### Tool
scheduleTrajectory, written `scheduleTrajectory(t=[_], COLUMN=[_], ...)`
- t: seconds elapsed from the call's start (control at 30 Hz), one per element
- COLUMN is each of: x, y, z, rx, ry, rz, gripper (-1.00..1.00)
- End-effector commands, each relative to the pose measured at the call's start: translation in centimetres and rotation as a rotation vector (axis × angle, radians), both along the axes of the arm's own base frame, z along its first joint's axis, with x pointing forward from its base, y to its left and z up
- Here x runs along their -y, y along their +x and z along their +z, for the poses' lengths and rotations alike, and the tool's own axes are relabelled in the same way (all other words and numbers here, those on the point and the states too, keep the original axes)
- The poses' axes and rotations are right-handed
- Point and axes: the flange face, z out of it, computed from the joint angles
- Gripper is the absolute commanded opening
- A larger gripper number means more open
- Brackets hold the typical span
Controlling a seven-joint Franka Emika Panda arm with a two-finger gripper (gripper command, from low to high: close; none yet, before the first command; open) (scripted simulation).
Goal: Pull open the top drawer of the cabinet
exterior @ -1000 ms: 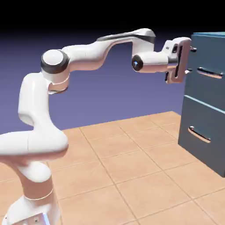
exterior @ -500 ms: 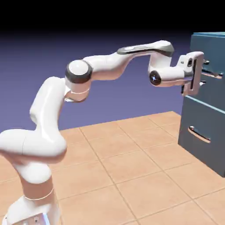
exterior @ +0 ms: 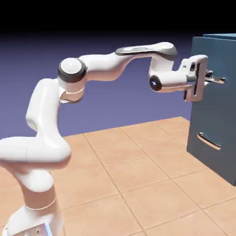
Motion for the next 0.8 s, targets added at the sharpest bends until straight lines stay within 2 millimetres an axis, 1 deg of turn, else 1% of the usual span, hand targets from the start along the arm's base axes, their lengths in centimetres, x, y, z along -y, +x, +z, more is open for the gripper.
scheduleTrajectory(t=[0.0,0.4,0.67,0.7,0.73,0.77], x=[0.0,0.0,0.0,0.0,0.0,0.0], y=[-0.8,-11.2,-18.7,-18.9,-18.9,-18.9], z=[0.0,0.0,0.0,0.0,0.0,0.0], rx=[0.0,0.0,0.0,0.0,0.0,0.0], ry=[0.0,0.0,0.0,0.0,0.0,0.0], rz=[0.0,0.0,0.0,0.0,0.0,0.0], gripper=[-1.0,-1.0,-1.0,-1.0,1.0,1.0])
